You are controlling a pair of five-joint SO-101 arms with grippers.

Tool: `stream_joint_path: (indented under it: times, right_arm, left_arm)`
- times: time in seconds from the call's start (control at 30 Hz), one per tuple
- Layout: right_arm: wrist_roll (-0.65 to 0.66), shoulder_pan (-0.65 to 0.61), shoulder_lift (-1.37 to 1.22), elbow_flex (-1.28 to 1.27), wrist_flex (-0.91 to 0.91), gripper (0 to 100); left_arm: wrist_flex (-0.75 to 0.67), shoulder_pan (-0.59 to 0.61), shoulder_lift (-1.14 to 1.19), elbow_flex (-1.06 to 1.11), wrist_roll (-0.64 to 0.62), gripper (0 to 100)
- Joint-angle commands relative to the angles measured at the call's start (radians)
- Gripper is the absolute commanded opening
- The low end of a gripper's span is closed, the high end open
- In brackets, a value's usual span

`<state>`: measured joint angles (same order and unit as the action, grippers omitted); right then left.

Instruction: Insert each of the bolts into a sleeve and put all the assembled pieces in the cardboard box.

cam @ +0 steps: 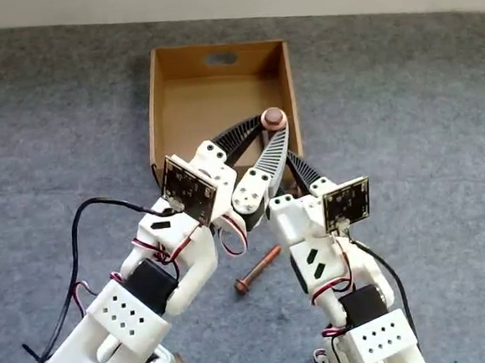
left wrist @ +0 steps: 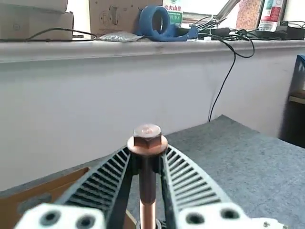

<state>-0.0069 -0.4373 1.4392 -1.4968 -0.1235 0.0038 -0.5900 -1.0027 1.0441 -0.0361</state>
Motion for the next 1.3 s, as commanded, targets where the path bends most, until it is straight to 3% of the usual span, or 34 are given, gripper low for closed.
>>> stream_joint_path:
  times: [0.0, 0.63, 0.9, 1.13, 1.27]
  right_arm:
    - [-0.008, 0.013, 0.012, 0.008, 0.019, 0.6]
    - [-0.009, 0.013, 0.012, 0.008, 0.019, 0.6]
    - [-0.008, 0.013, 0.012, -0.018, 0.024, 0.6]
    - [-0.008, 0.013, 0.012, -0.021, 0.025, 0.6]
    - [-0.008, 0.013, 0.012, -0.021, 0.025, 0.6]
  left_arm:
    - [-0.035, -0.007, 0.002, -0.025, 0.006, 1]
    - [-0.077, -0.005, 0.005, -0.024, 0.008, 1]
    - [-0.072, -0.007, 0.166, -0.108, 0.008, 1]
    - [-0.071, -0.005, 0.176, -0.110, 0.006, 1]
    - [0.020, -0.004, 0.176, -0.122, 0.006, 1]
